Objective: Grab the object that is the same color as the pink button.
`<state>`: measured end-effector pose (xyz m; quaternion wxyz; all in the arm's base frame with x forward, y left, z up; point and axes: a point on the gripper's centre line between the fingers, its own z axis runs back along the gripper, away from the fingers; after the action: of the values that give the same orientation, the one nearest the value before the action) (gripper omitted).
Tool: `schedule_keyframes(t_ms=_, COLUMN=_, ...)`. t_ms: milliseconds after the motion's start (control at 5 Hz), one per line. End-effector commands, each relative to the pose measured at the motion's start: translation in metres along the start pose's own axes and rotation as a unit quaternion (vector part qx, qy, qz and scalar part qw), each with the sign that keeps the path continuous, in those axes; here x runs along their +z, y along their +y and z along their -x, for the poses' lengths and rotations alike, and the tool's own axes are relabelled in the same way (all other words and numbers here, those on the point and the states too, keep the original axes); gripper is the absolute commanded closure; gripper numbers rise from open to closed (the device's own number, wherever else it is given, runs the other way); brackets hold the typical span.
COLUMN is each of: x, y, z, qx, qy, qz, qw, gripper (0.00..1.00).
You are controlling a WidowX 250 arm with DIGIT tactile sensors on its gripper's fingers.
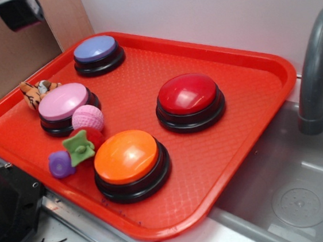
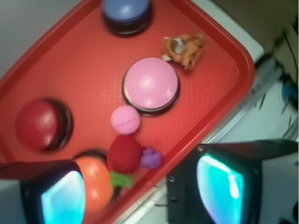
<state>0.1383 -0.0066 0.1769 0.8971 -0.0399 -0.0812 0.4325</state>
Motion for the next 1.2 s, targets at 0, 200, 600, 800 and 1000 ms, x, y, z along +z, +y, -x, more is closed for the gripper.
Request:
schedule_keyframes(t_ms=0, x=-0.046, y=-0.009, z=-0.008, qx=0.165, qy=-0.053, qz=0.020, qw=0.985, gripper=0.00)
schedule_keyframes(t_ms=200, x=-0.066, y=-0.008, z=-0.011, qx=0.207, qy=-0.051, qz=-0.002, qw=0.977, gripper=0.00)
schedule_keyframes(t_ms=600, x=-0.090, y=-0.007, z=-0.007, qx=0.246, qy=-0.059, qz=-0.032, qw=0.967, gripper=0.00)
schedule_keyframes(t_ms=800, x=-0.103, y=-0.011, z=-0.005, qx=0.240, qy=-0.063, qz=-0.036, qw=0.968, gripper=0.00)
schedule_keyframes(t_ms=1000, x=-0.113, y=-0.014, z=-0.005, qx=0.230, qy=-0.076, qz=-0.036, qw=0.970, gripper=0.00)
